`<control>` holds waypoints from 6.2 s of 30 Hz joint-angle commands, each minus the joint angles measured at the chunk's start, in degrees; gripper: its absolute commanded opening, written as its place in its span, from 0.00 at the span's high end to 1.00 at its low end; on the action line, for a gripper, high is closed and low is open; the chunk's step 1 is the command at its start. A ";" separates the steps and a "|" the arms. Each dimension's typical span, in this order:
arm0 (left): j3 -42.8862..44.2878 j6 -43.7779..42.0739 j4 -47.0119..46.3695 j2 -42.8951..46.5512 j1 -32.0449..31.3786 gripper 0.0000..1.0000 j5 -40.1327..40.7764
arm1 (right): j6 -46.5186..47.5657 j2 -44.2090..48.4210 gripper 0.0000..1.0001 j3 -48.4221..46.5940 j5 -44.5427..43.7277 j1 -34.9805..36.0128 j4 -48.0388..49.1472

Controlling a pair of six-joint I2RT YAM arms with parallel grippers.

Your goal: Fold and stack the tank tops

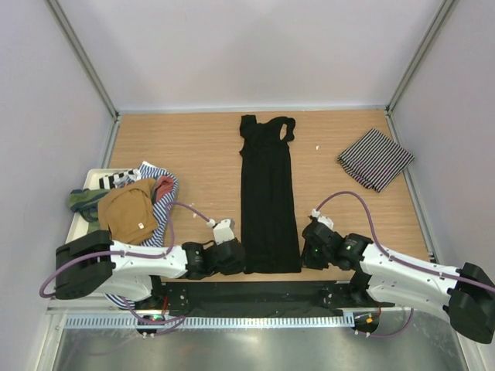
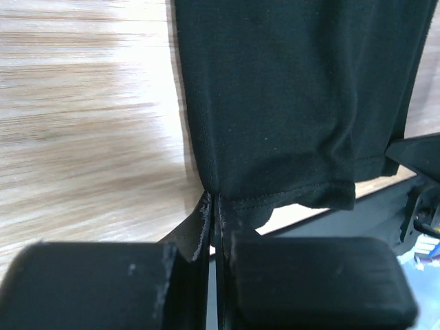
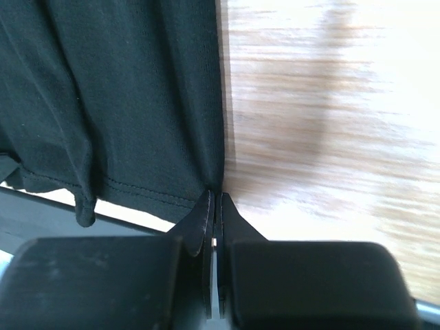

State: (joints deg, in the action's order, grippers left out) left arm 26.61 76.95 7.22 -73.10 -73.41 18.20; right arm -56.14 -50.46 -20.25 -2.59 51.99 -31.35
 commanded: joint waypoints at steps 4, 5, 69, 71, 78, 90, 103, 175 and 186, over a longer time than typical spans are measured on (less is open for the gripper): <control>3.53 -2.59 5.59 6.46 -0.33 1.00 1.31 | 2.43 3.17 0.99 -7.07 -3.47 0.31 -7.48; 5.10 -2.94 7.17 7.26 -0.16 1.00 2.62 | 2.87 3.43 0.99 -7.95 -4.08 0.31 -8.02; 64.00 -38.54 11.23 -40.01 45.37 1.00 -16.61 | 25.73 -61.51 0.99 -73.18 -8.49 -30.98 1.65; 64.62 -38.54 11.15 -41.06 45.72 1.00 -16.70 | 25.90 -62.39 0.99 -73.53 -8.22 -31.24 2.26; 66.82 -37.32 10.62 -44.75 46.77 0.90 -18.02 | 25.82 -67.49 0.86 -78.26 -7.52 -32.30 2.00; 49.35 -34.32 3.94 -29.66 48.19 0.38 -25.84 | 25.47 -50.46 0.37 -60.90 -8.59 -32.83 6.38; 30.70 -31.86 -1.51 -21.55 39.13 0.51 -27.33 | 24.67 -39.36 0.49 -30.20 13.40 -32.65 19.57; 13.74 -23.25 0.69 -14.35 28.93 0.90 -13.80 | 24.32 -29.44 0.95 -12.54 20.61 -32.39 21.25; 11.71 -23.51 2.61 -8.74 28.93 0.67 -13.63 | 24.76 -27.42 0.96 -12.27 20.08 -32.47 19.66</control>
State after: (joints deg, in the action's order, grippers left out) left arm 39.44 53.69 7.57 -85.12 -44.82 2.90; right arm -31.83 -79.61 -32.80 18.92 19.44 -12.03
